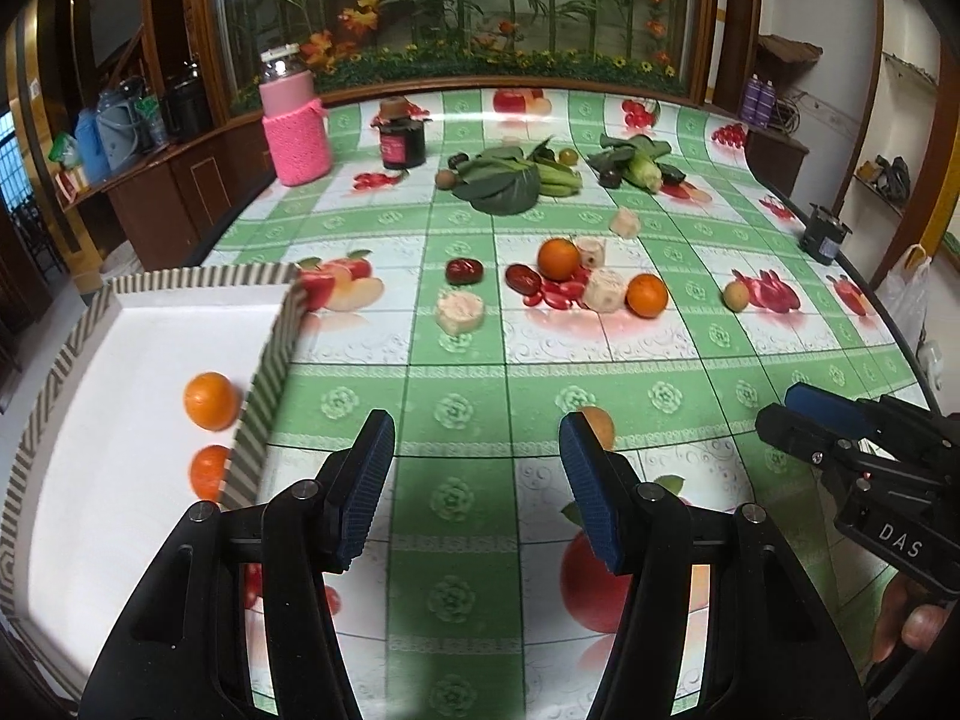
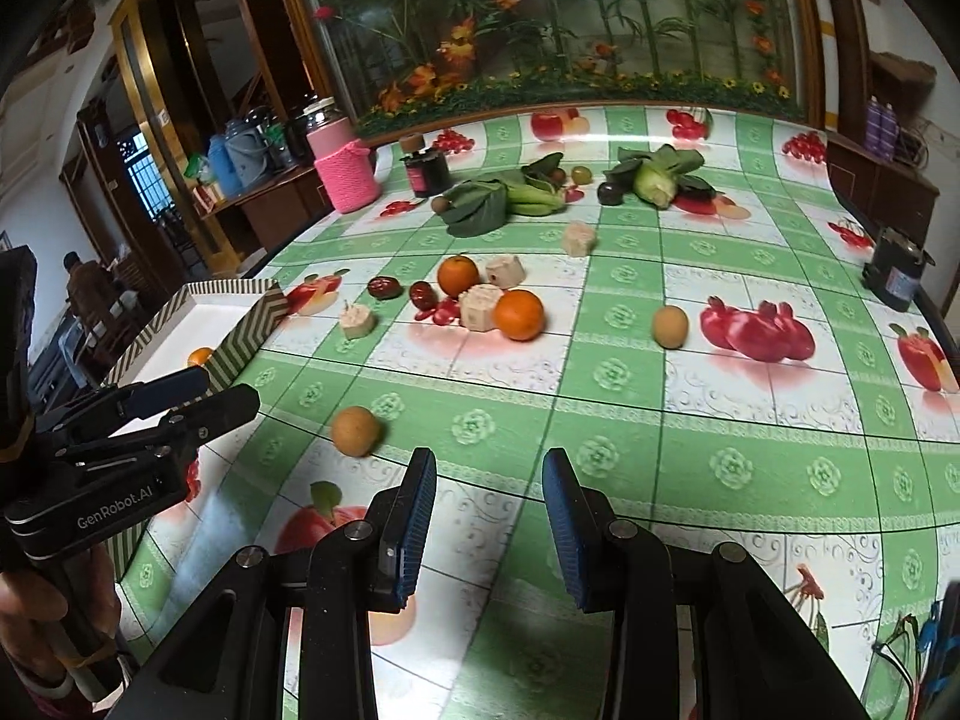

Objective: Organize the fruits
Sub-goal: 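Move both open tools back over the fruits on the table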

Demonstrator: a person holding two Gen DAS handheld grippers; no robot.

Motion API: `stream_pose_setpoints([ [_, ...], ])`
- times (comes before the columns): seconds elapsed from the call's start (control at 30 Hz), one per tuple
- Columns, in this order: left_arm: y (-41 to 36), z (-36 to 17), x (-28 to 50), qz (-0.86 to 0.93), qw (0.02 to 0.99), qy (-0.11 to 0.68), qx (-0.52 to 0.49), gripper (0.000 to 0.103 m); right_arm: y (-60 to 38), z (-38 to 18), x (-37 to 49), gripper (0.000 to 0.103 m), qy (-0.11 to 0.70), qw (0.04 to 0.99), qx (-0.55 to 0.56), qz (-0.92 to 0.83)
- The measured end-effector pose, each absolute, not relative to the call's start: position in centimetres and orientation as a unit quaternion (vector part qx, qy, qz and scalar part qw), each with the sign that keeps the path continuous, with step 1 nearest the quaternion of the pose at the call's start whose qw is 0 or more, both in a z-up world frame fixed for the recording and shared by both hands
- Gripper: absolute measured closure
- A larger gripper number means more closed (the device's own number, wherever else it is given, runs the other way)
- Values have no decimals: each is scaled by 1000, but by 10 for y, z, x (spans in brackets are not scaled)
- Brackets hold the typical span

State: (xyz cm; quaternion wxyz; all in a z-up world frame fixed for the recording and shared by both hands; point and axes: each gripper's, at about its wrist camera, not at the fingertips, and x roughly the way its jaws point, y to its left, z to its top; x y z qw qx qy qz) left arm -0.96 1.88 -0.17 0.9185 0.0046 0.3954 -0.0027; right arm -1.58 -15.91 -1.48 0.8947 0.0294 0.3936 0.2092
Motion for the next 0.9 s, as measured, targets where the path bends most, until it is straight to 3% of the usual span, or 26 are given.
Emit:
stream_pose_setpoints([
  [0.9,-12,-39,18,-70,888,454,-5,46,-171,-24,18,67,405,892,19,201],
])
